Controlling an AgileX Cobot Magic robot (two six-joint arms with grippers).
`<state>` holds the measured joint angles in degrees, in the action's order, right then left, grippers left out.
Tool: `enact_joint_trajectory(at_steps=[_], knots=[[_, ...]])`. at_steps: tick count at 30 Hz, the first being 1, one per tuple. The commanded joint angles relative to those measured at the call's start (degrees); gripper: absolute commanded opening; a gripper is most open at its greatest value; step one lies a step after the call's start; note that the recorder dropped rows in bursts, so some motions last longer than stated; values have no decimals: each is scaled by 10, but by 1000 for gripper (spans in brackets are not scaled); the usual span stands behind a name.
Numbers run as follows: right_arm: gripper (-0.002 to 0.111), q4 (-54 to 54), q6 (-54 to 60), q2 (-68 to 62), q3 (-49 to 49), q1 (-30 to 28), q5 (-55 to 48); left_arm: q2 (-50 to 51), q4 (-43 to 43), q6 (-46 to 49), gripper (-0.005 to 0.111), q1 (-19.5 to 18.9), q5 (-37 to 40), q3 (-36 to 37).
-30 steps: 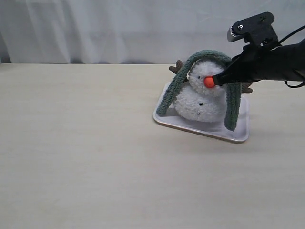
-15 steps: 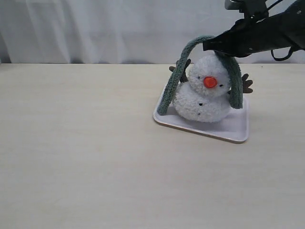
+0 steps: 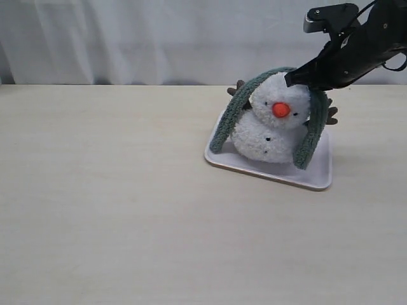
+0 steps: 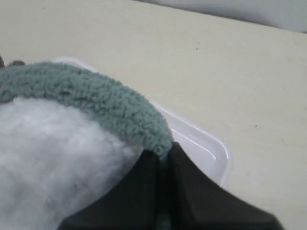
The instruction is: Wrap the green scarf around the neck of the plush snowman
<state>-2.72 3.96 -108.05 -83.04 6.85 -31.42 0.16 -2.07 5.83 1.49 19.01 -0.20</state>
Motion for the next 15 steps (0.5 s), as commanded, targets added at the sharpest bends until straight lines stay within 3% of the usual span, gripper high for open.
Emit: enact_joint_trajectory(at_steps=[1,15], knots=[[4,-13,-1,-1,-3,-4,-45,-2,0,-1,0,-1,-5,2],[5,13,13,-1,-3,0,-90,-2,0,-1,0,-1,-5,2]])
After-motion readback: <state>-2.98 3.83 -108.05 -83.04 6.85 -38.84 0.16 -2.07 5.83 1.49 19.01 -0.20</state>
